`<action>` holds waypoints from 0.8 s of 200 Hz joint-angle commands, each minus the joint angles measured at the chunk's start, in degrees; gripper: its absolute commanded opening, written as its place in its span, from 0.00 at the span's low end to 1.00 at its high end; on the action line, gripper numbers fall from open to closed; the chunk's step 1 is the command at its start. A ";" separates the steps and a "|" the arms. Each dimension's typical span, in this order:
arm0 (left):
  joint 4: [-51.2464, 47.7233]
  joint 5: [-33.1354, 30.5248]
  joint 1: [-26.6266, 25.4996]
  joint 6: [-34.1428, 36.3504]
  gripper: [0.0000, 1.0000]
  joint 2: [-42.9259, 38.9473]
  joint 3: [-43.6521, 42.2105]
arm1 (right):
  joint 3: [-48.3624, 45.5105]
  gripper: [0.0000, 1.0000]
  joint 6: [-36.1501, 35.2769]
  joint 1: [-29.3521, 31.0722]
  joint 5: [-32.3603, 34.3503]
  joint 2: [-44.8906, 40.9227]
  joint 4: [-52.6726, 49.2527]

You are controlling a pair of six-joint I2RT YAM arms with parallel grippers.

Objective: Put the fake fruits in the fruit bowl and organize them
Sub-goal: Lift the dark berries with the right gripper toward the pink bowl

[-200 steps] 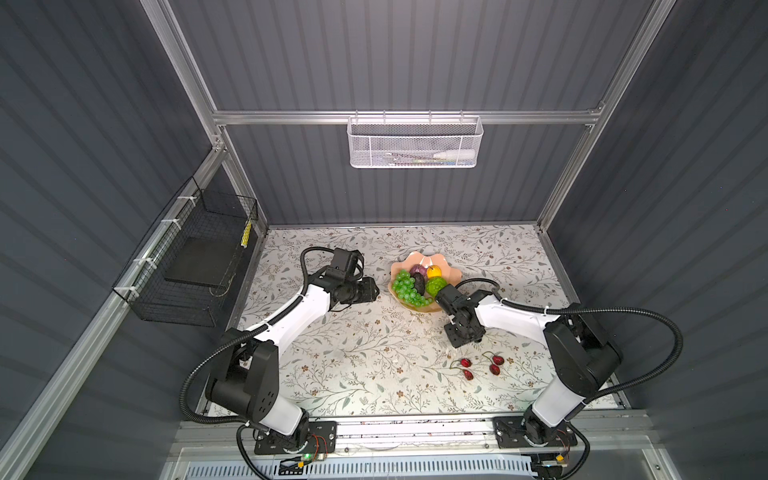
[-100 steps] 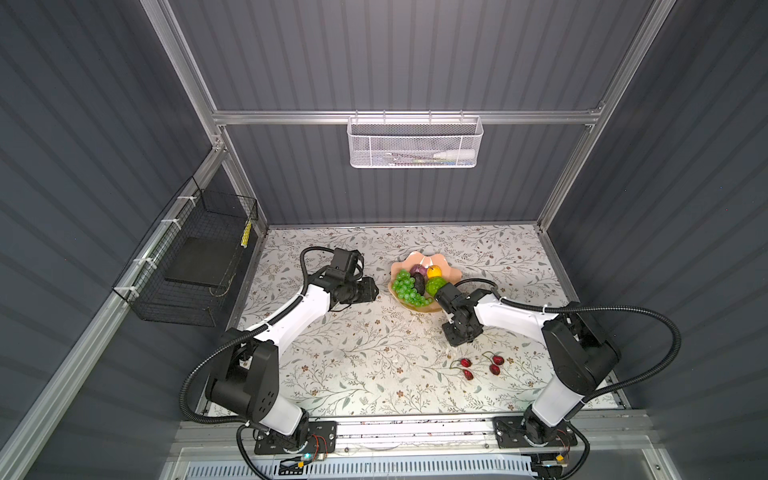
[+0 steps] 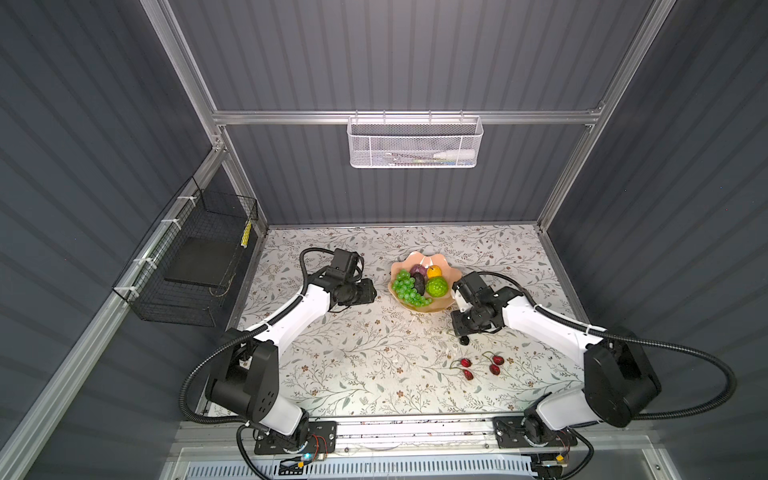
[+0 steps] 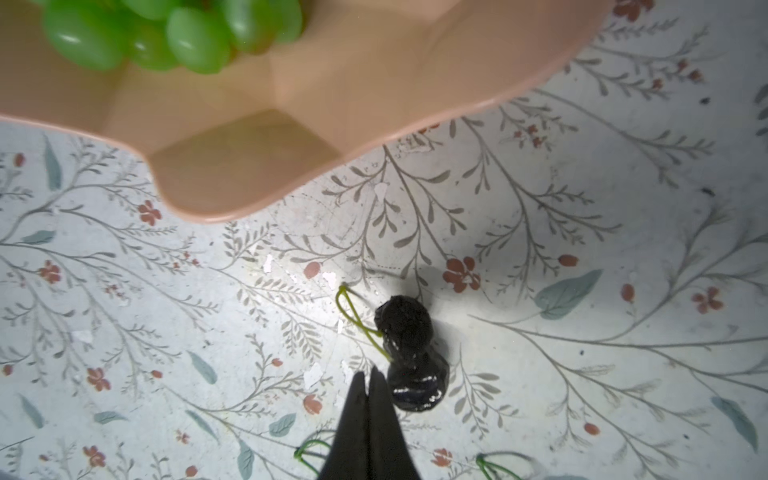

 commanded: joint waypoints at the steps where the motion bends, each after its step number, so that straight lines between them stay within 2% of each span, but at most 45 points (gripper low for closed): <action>1: -1.73 -0.56 -0.32 0.43 0.49 -1.68 1.63 | 2.34 0.01 0.37 -1.77 -3.29 -2.52 -0.99; 17: -1.27 -1.05 -0.32 0.07 0.50 -2.66 1.24 | 3.99 0.01 -0.73 -2.36 -3.60 -3.22 -1.77; 26: -1.14 -1.49 -0.32 0.06 0.50 -3.22 1.07 | 4.82 0.05 -1.92 -2.34 -3.29 -2.94 -2.80; 31: -1.29 -1.79 -0.32 0.06 0.50 -3.49 1.03 | 5.33 0.08 -2.50 -2.28 -2.42 -2.59 -3.68; 62: -1.83 -1.97 -0.32 -0.08 0.51 -3.30 0.73 | 5.79 0.10 -3.50 -0.71 2.09 1.13 -6.34; 81: -1.41 -1.71 -0.32 -0.53 0.52 -3.22 0.33 | 5.90 0.17 -3.91 3.00 4.50 3.88 -7.09; 111: -1.29 -1.80 -0.30 -0.30 0.55 -2.94 0.11 | 7.25 0.29 -6.18 9.59 13.62 8.72 -8.31; 160: -1.64 -2.32 -0.29 0.15 0.59 -2.80 0.19 | 8.39 0.46 -12.04 10.19 18.09 11.78 -6.49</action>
